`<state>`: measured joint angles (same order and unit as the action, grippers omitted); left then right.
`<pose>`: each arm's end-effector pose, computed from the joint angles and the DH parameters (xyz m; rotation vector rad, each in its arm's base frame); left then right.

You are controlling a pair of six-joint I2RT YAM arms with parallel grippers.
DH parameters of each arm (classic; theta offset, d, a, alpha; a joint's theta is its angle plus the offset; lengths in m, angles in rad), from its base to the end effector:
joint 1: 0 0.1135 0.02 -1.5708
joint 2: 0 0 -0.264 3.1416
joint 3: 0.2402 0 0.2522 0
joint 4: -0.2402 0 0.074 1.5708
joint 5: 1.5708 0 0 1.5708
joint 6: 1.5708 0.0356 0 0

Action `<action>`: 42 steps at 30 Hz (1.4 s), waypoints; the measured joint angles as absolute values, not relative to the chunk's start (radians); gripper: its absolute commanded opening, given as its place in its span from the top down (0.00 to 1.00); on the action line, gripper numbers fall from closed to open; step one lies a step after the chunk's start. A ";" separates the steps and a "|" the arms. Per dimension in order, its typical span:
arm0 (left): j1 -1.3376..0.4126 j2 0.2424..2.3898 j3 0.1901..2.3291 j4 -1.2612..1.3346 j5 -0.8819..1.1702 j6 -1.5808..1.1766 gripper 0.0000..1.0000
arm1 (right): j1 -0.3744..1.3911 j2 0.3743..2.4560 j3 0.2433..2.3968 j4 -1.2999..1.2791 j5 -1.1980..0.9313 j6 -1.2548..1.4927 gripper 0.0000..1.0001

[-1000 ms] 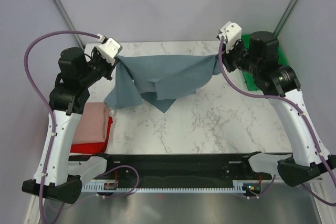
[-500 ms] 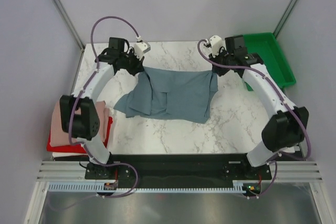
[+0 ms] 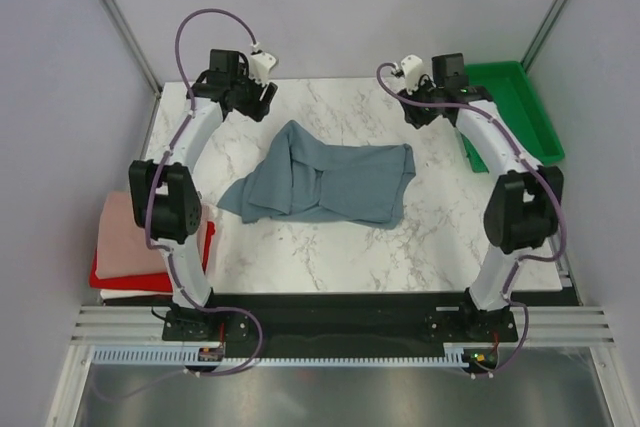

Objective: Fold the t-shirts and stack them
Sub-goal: Flatten the tshirt out

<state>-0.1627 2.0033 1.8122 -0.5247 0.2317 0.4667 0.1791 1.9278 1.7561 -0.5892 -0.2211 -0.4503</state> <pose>0.4571 -0.0833 0.2943 0.8144 2.1143 -0.1042 0.4341 0.0865 0.3031 -0.8192 2.1617 0.1202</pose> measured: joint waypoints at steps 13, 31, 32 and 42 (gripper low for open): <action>-0.163 1.699 1.406 -0.566 0.336 0.389 0.33 | 0.295 1.480 1.047 -0.704 -0.398 -0.950 0.55; -0.200 1.680 1.320 -0.596 0.393 0.344 0.34 | 0.454 1.452 0.926 -0.601 -0.414 -1.047 0.60; -0.200 1.677 1.317 -0.596 0.392 0.345 0.34 | 0.457 1.457 0.924 -0.600 -0.413 -1.048 0.60; -0.200 1.673 1.311 -0.595 0.360 0.345 0.34 | 0.493 1.490 0.923 -0.601 -0.413 -1.061 0.60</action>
<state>-0.1997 1.6726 1.3106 -0.5953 0.3603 0.3447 0.4931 1.4899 0.9226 -0.6014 -0.4126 -1.0615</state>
